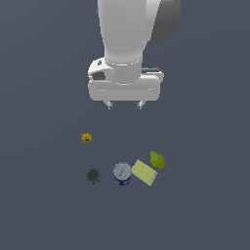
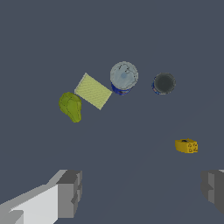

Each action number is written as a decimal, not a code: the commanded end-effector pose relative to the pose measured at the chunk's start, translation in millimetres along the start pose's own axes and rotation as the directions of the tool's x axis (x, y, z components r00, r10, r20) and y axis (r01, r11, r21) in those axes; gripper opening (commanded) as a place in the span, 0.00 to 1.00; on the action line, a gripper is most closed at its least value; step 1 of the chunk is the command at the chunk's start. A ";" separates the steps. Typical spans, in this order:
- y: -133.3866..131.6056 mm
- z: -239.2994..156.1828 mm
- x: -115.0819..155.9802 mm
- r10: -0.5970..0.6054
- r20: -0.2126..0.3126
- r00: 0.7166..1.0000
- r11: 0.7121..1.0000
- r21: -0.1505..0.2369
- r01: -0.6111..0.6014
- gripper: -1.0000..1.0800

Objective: Pick up a designated object from a clutter of objects.

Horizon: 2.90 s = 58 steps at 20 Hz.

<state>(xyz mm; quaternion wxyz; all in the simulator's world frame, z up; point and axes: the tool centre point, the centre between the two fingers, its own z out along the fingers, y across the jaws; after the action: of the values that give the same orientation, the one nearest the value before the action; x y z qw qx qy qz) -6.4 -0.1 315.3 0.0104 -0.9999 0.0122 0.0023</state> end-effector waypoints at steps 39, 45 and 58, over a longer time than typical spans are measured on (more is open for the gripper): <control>-89.0 131.8 56.2 0.088 -0.002 0.996 0.996 -0.011 -0.088 0.96; -124.4 184.2 61.3 0.114 -0.005 0.993 0.993 -0.017 -0.114 0.96; -152.1 226.3 59.4 0.132 -0.006 0.991 0.991 -0.020 -0.132 0.96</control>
<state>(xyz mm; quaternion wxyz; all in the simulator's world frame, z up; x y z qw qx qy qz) 55.4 155.4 91.7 -0.0001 -0.9969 0.0782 0.0012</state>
